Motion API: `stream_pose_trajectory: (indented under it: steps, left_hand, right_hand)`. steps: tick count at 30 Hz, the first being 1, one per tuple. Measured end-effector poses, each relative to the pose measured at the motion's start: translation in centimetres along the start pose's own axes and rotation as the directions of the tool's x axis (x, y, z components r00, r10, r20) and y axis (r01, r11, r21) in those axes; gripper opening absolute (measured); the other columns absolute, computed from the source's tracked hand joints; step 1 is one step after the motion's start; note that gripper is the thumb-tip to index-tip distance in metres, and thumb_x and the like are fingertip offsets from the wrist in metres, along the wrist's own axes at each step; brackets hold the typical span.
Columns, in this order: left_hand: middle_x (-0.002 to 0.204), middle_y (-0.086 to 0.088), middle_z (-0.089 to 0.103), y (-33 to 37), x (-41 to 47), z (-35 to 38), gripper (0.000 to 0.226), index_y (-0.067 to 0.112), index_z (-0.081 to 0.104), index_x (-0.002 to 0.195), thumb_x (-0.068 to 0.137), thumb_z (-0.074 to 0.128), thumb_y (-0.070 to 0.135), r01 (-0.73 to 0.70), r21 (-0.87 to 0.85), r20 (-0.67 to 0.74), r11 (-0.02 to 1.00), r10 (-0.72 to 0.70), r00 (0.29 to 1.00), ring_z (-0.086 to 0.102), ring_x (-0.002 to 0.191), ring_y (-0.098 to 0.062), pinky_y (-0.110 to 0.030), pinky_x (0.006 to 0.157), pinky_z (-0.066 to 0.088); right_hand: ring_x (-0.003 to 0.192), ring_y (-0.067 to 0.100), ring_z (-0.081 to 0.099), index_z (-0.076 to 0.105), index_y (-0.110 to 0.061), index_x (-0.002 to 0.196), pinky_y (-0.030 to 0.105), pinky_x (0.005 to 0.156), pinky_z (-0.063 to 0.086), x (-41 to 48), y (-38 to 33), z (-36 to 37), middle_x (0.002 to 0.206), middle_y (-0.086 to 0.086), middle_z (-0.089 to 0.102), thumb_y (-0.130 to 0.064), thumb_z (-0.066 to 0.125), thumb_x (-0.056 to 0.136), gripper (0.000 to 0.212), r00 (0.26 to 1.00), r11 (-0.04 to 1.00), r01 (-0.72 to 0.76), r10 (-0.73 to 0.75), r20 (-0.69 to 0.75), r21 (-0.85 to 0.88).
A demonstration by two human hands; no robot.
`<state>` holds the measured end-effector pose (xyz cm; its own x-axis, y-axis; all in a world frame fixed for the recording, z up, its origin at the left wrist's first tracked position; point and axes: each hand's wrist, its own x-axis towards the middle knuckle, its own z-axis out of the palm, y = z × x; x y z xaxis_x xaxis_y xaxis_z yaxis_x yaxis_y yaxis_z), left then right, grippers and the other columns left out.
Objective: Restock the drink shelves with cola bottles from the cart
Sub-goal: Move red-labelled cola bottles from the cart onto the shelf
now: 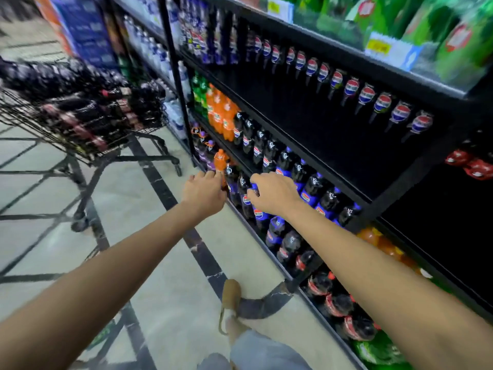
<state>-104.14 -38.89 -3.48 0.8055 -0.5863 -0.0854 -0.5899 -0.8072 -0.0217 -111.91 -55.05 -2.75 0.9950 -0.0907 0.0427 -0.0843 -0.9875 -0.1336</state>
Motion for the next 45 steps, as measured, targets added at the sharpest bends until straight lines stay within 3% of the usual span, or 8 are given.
stream_pose_trajectory:
  steps: [3, 8, 16, 24, 28, 32, 39, 45]
  left_hand:
    - [0.132, -0.009, 0.053, -3.5, 2.2, 0.2, 0.043, 0.012, 0.046, 0.131, 0.095, 0.044, 0.037, 0.084, 0.024, 0.014, 0.996, -0.084, 0.996, 0.048, 0.121, -0.030, -0.040, 0.099, 0.035]
    - [0.128, -0.009, 0.054, -8.9, 7.5, -1.1, 0.036, 0.012, 0.050, 0.123, 0.093, 0.045, 0.033, 0.173, 0.107, 0.031, 0.979, -0.177, 0.984, 0.049, 0.121, -0.029, -0.040, 0.100, 0.035]
    - [0.135, -0.009, 0.052, -15.6, 15.9, -4.0, 0.043, 0.012, 0.041, 0.135, 0.096, 0.044, 0.031, 0.289, 0.086, -0.036, 0.953, -0.287, 0.957, 0.046, 0.126, -0.029, -0.038, 0.102, 0.033]
    - [0.134, -0.011, 0.051, -22.4, 21.2, -4.7, 0.046, 0.011, 0.038, 0.136, 0.096, 0.044, 0.031, 0.469, 0.040, -0.035, 0.882, -0.468, 0.883, 0.048, 0.125, -0.029, -0.041, 0.102, 0.036]
    - [0.129, -0.010, 0.053, -26.1, 24.7, -4.6, 0.041, 0.012, 0.046, 0.131, 0.096, 0.042, 0.034, 0.495, 0.040, -0.037, 0.868, -0.494, 0.869, 0.049, 0.121, -0.030, -0.041, 0.099, 0.037]
    - [0.123, -0.010, 0.054, -30.5, 29.5, -4.0, 0.035, 0.011, 0.051, 0.120, 0.095, 0.044, 0.035, 0.487, 0.056, -0.029, 0.871, -0.486, 0.873, 0.051, 0.116, -0.030, -0.041, 0.097, 0.037]
    - [0.127, -0.010, 0.053, -40.0, 40.4, -2.7, 0.041, 0.011, 0.052, 0.123, 0.094, 0.046, 0.039, 0.436, 0.004, -0.021, 0.900, -0.436, 0.900, 0.048, 0.120, -0.030, -0.041, 0.098, 0.036]
    - [0.131, -0.010, 0.051, -46.9, 46.9, -1.6, 0.043, 0.013, 0.050, 0.127, 0.094, 0.043, 0.040, 0.428, -0.033, 0.003, 0.903, -0.428, 0.904, 0.045, 0.124, -0.030, -0.042, 0.101, 0.034]
  right_hand:
    - [0.100, 0.028, 0.058, 0.059, -0.013, 0.111, 0.033, 0.068, 0.036, 5.2, -0.9, 0.9, 0.101, 0.006, 0.065, -0.035, 0.044, 0.094, 0.032, 0.996, 0.996, 0.087, -0.087, 0.002, -0.002]
    - [0.095, 0.029, 0.059, 0.055, -0.012, 0.097, 0.032, 0.066, 0.036, 15.3, -2.3, 1.2, 0.097, 0.007, 0.063, -0.033, 0.045, 0.093, 0.024, 0.977, 0.977, 0.213, -0.213, 0.018, -0.004]
    - [0.095, 0.030, 0.060, 0.048, -0.016, 0.088, 0.033, 0.065, 0.036, 30.3, -4.4, 0.3, 0.093, 0.006, 0.062, -0.035, 0.044, 0.094, 0.021, 0.937, 0.938, 0.348, -0.347, 0.049, 0.002]
    - [0.101, 0.028, 0.061, 0.061, -0.017, 0.113, 0.033, 0.066, 0.038, 41.4, -8.4, 1.0, 0.107, 0.006, 0.066, -0.042, 0.040, 0.095, 0.037, 0.876, 0.874, 0.482, -0.480, 0.052, -0.056]
    - [0.099, 0.029, 0.061, 0.059, -0.017, 0.100, 0.033, 0.065, 0.033, 46.5, -9.9, 1.5, 0.102, 0.006, 0.066, -0.040, 0.042, 0.093, 0.030, 0.853, 0.853, 0.522, -0.520, 0.057, -0.032]
    - [0.097, 0.028, 0.062, 0.057, -0.015, 0.103, 0.033, 0.064, 0.036, 52.4, -11.4, 2.4, 0.101, 0.005, 0.066, -0.039, 0.041, 0.093, 0.030, 0.835, 0.834, 0.549, -0.545, 0.078, -0.058]
    - [0.090, 0.029, 0.060, 0.056, -0.014, 0.091, 0.032, 0.059, 0.029, 64.6, -13.8, 3.5, 0.092, 0.006, 0.064, -0.034, 0.044, 0.092, 0.023, 0.843, 0.845, 0.533, -0.529, 0.099, -0.025]
    - [0.104, 0.029, 0.058, 0.058, -0.016, 0.122, 0.035, 0.070, 0.038, 74.1, -16.7, 5.4, 0.108, 0.007, 0.063, -0.037, 0.043, 0.093, 0.038, 0.832, 0.837, 0.545, -0.533, 0.152, -0.051]
